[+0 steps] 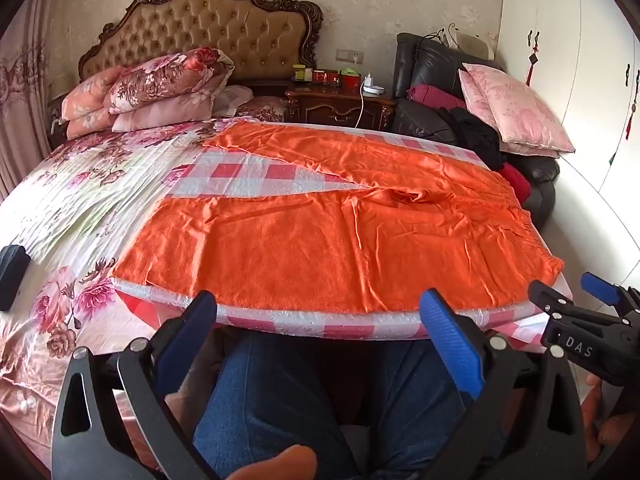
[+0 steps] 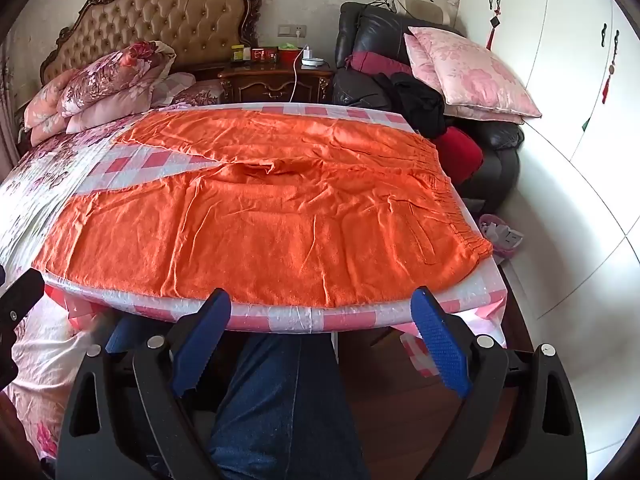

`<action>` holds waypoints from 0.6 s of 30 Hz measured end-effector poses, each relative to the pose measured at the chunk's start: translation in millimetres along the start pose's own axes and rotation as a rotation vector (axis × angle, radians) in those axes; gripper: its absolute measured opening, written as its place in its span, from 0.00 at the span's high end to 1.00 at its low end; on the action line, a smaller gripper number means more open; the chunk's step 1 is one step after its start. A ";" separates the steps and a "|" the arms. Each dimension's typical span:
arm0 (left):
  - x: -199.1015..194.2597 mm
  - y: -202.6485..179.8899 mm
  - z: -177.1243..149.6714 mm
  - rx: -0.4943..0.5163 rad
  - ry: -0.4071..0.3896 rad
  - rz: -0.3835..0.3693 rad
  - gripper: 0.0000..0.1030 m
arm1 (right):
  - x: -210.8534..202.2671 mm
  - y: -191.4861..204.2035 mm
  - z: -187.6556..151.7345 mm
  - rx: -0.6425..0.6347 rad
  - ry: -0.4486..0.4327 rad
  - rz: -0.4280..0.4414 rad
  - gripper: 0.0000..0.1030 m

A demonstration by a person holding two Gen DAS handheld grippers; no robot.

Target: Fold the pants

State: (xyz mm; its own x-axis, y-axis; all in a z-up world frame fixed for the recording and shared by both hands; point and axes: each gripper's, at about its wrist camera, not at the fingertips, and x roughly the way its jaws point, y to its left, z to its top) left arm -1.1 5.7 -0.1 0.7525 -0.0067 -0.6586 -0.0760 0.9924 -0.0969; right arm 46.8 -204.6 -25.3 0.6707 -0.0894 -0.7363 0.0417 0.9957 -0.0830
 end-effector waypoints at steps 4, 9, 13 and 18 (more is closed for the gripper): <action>-2.9 -2.3 3.1 0.009 0.000 0.005 0.02 | 0.7 -2.3 0.9 0.012 0.000 -0.002 0.14; -6.2 0.3 1.6 0.008 0.002 0.003 0.02 | -1.7 -0.2 0.6 0.003 -0.005 0.005 0.14; 1.4 -2.2 -0.4 0.010 0.005 0.017 0.02 | -1.7 -4.5 2.4 0.002 -0.006 0.004 0.14; 2.8 -1.0 -1.5 0.010 0.006 0.015 0.02 | -1.2 0.1 0.7 -0.003 -0.010 -0.003 0.14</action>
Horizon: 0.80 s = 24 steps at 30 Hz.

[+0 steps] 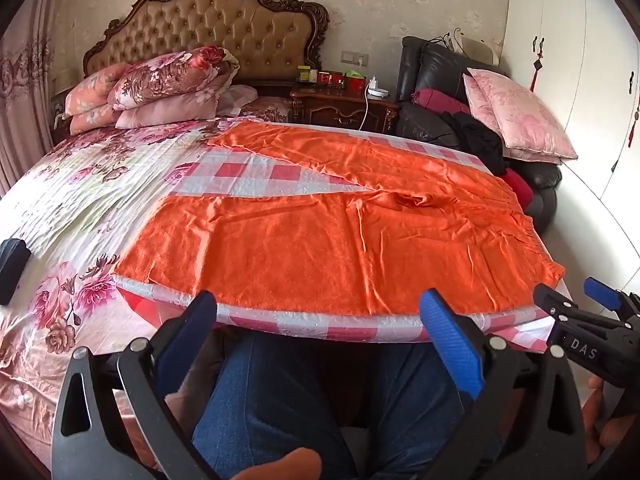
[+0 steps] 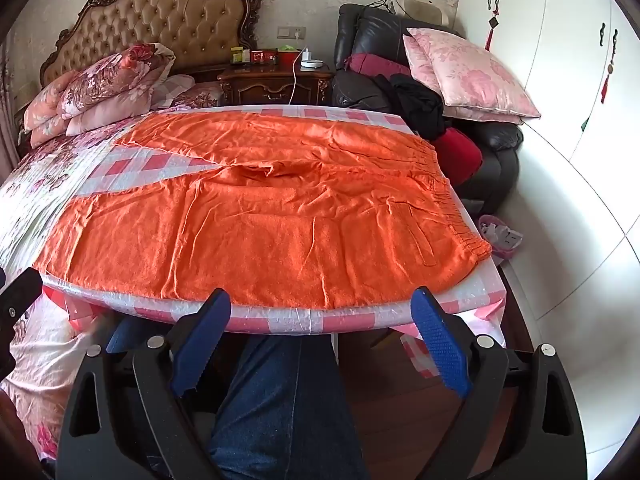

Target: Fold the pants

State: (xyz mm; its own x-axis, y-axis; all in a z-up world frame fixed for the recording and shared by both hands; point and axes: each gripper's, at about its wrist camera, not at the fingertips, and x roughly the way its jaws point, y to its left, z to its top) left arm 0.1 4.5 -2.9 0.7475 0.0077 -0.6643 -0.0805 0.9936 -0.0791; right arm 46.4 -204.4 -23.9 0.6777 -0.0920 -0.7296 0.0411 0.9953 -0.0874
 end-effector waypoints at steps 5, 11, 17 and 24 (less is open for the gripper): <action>0.1 1.1 0.4 -0.001 -0.007 0.003 0.02 | -1.3 -0.5 0.7 0.000 -0.001 0.001 0.14; -0.1 4.6 -0.9 -0.005 -0.012 0.005 0.02 | -1.2 0.2 0.1 0.000 -0.002 -0.001 0.14; 1.4 7.4 -2.7 -0.005 -0.015 0.008 0.02 | -0.4 0.4 0.2 0.001 -0.002 -0.001 0.14; -1.5 2.8 0.3 -0.007 -0.011 0.008 0.02 | -2.0 -0.9 0.5 0.003 -0.004 -0.004 0.14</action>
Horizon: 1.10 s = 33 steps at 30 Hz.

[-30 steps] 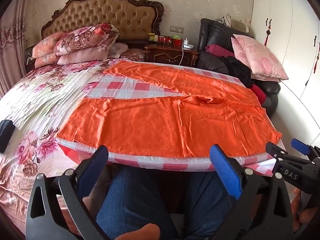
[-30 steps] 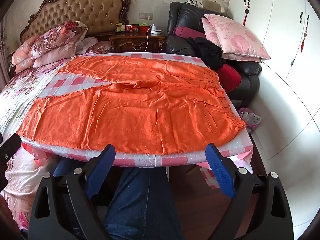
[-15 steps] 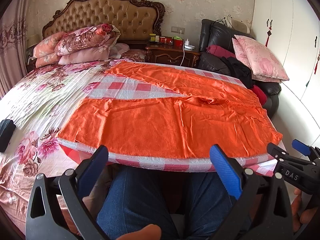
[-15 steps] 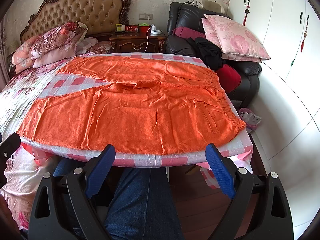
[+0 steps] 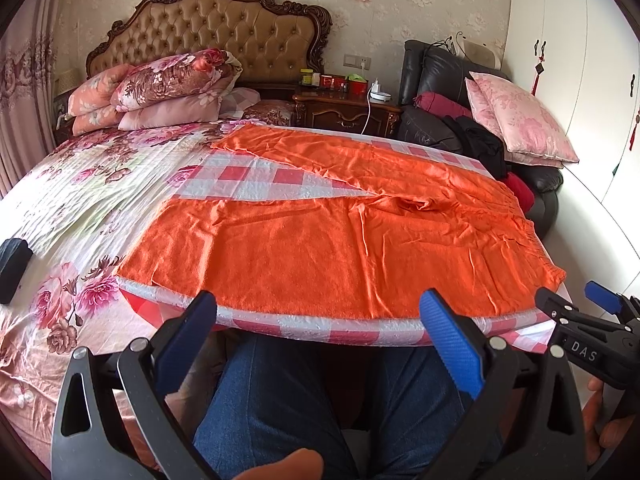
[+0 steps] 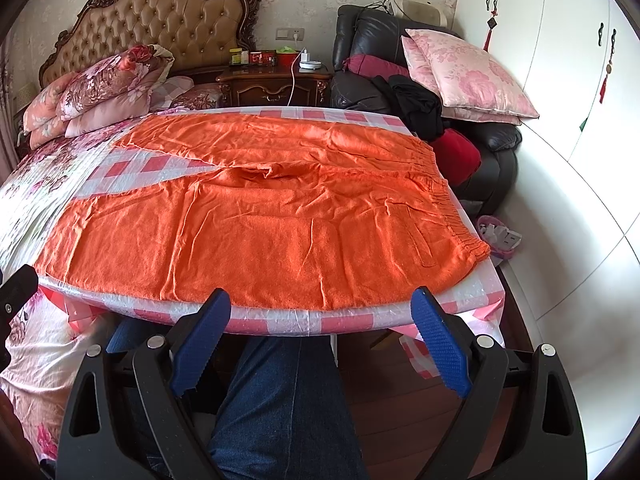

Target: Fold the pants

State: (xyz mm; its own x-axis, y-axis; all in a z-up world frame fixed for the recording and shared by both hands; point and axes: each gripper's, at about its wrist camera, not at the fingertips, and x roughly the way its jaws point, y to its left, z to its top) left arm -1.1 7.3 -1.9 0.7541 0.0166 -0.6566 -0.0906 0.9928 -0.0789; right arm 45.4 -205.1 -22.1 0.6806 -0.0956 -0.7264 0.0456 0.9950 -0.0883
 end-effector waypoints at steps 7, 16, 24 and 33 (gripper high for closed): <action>-0.3 -0.2 -0.7 0.003 -0.004 0.001 0.02 | 0.2 -0.1 0.0 0.001 0.000 -0.002 0.14; -1.8 -3.0 2.4 0.012 -0.009 -0.003 0.02 | -0.9 -1.5 1.2 0.003 -0.005 -0.002 0.14; -2.3 -3.0 2.6 0.012 -0.010 -0.003 0.02 | -1.2 -1.8 1.8 0.001 -0.006 -0.002 0.14; -1.8 -2.8 2.4 0.012 -0.008 -0.003 0.02 | -1.1 -1.2 1.3 0.000 -0.006 -0.003 0.14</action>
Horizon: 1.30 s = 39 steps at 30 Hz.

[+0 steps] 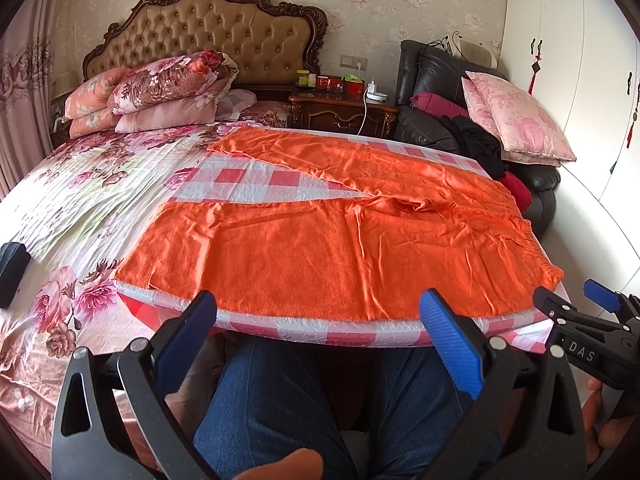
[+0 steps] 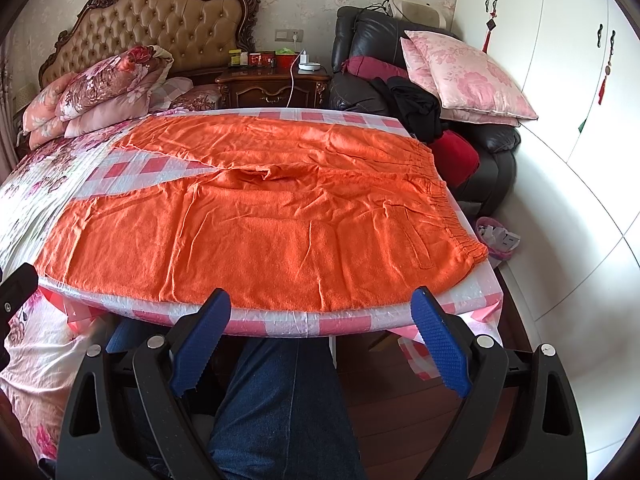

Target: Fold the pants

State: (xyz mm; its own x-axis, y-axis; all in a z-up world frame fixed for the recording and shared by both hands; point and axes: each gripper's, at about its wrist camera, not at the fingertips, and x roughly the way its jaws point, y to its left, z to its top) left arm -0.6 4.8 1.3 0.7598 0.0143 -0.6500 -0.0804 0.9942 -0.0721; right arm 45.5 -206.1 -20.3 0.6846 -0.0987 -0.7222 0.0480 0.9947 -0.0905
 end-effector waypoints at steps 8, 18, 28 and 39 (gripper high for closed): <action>0.4 -1.4 -0.3 -0.001 0.003 -0.001 0.02 | 0.4 0.5 -0.6 0.000 -0.001 -0.001 0.14; 0.5 -1.1 -0.4 -0.002 0.004 -0.002 0.02 | 1.2 0.6 -0.5 -0.002 0.001 0.000 0.14; 19.2 5.6 0.5 -0.015 0.017 0.017 0.02 | 31.3 -20.8 10.0 0.028 0.045 0.061 0.14; 105.6 30.6 36.7 -0.037 0.085 0.043 0.02 | 214.4 -135.7 168.5 0.133 0.262 -0.021 0.14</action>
State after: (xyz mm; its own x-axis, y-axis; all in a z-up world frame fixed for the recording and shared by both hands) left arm 100.9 40.6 -41.8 0.6979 0.0464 -0.7147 -0.1367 0.9882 -0.0694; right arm 308.3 -357.7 -47.3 0.4717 -0.1057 -0.8754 0.1671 0.9855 -0.0289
